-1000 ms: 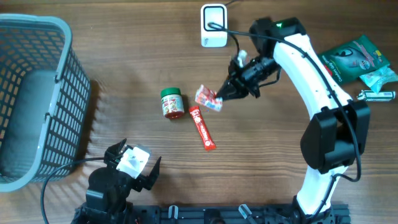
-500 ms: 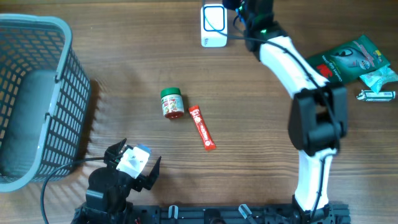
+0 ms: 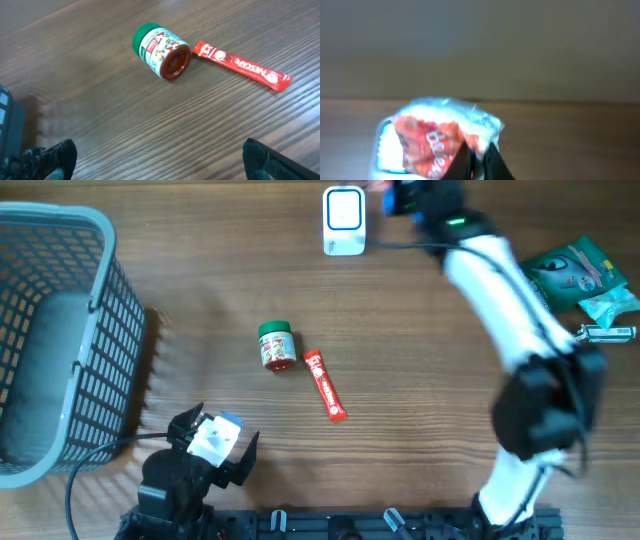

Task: Scan the item barcode
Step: 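Carry the Kleenex pack right and drop it onto the glove packet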

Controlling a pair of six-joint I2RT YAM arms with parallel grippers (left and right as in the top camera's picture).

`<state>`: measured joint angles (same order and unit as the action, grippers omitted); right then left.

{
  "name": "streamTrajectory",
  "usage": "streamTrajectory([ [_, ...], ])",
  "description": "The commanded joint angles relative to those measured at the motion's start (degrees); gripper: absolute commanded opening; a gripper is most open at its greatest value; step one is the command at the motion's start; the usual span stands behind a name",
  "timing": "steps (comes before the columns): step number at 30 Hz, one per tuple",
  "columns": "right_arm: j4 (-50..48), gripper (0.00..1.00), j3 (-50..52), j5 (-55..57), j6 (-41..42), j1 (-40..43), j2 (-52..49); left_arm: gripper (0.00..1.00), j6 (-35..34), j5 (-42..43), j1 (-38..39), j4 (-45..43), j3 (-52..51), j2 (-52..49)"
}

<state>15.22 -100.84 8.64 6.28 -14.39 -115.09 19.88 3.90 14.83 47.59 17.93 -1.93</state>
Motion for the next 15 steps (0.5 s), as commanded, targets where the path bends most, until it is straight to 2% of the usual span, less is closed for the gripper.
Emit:
streamTrajectory([
  [1,15.0,0.04,-0.7,25.5,-12.6,10.1,6.7,1.00,0.7,0.1,-0.3,-0.2,-0.3,0.3],
  [3,22.7,0.05,-0.7,24.2,-11.1,19.1,4.1,1.00,0.7,0.0,-0.3,-0.2,-0.3,0.3],
  [7,27.5,0.04,-0.7,12.2,-9.1,34.0,-4.3,1.00,0.7,0.0,-0.3,-0.2,-0.3,0.3],
  [11,28.6,0.04,-0.7,12.2,-7.2,40.3,-4.7,1.00,0.7,0.1,-0.3,-0.2,-0.3,0.3],
  [12,28.6,0.12,-0.7,12.2,-7.3,40.9,-4.4,1.00,0.7,0.0,-0.3,-0.2,-0.3,0.2],
  [13,29.0,0.67,-0.7,12.2,-7.3,40.9,-4.3,1.00,0.7,0.1,-0.3,-0.2,-0.3,0.2],
  [14,30.0,1.00,-1.1,11.4,-7.4,40.9,-3.9,1.00,0.7,0.1,-0.3,-0.2,-0.3,0.3],
  [15,32.0,1.00,-2.4,5.4,-7.4,40.4,-2.4,1.00,0.7,0.0,-0.3,-0.2,-0.3,0.3],
])
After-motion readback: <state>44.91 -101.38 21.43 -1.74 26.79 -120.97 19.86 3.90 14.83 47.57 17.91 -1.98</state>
